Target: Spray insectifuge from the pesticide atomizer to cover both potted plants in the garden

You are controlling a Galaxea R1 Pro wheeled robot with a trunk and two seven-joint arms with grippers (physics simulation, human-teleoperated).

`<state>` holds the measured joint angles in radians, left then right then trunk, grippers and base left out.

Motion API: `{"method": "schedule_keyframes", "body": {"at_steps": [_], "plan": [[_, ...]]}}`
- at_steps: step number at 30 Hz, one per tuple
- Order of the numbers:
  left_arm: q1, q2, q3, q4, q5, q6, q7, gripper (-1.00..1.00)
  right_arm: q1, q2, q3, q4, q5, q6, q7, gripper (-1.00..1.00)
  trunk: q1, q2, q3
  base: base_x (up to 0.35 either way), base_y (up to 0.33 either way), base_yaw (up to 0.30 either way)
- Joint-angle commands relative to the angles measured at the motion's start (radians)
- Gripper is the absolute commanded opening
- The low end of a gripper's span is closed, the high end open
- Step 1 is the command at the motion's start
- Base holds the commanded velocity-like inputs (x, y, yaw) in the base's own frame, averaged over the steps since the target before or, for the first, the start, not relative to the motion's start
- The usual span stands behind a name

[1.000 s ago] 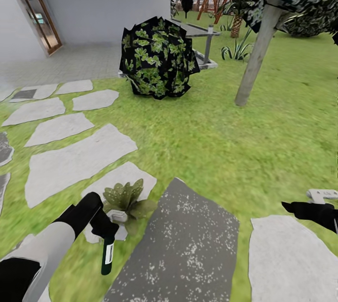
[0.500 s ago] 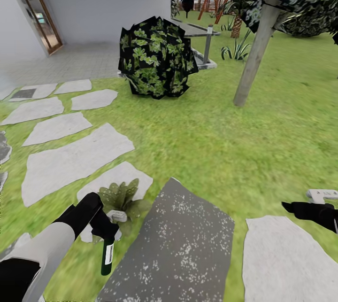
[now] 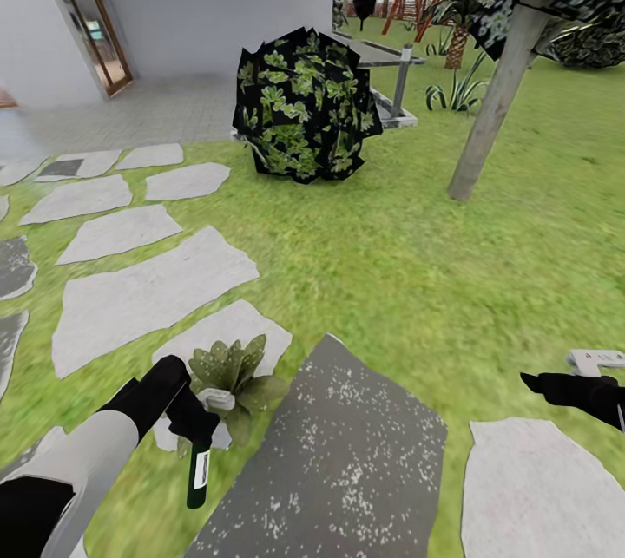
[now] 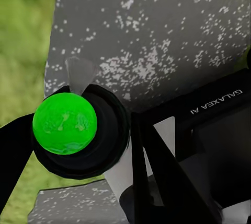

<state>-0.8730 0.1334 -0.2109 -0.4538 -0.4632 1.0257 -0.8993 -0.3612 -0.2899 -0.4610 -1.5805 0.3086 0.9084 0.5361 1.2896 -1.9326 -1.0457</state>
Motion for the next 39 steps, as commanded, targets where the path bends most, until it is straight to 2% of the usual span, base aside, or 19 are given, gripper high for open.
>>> {"method": "schedule_keyframes", "body": {"at_steps": [1, 14, 26, 39], "plan": [[0.0, 0.0, -0.003, -0.002, -0.009, 0.002, -0.01, -1.0, -0.001, 0.0, -0.001, -0.001, 0.01, 0.003, 0.01, 1.0, 0.0, 0.0, -0.001, 0.01, 0.0, 0.008], [0.0, 0.0, -0.004, -0.002, -0.009, 0.002, -0.01, -1.0, -0.001, 0.0, -0.001, -0.001, 0.01, 0.003, 0.01, 1.0, 0.0, 0.0, -0.006, 0.002, -0.099, 0.045], [0.001, 0.0, -0.003, -0.002, -0.009, 0.002, -0.01, -1.0, 0.0, 0.0, 0.008, -0.001, 0.01, 0.003, 0.01, 1.0, 0.0, 0.0, -0.007, 0.0, -0.011, 0.008], [0.001, 0.001, -0.004, -0.002, -0.009, 0.002, -0.01, -1.0, 0.0, 0.0, 0.021, -0.001, 0.012, 0.003, 0.01, 1.0, 0.0, 0.0, -0.016, 0.0, -0.016, 0.093]]}}
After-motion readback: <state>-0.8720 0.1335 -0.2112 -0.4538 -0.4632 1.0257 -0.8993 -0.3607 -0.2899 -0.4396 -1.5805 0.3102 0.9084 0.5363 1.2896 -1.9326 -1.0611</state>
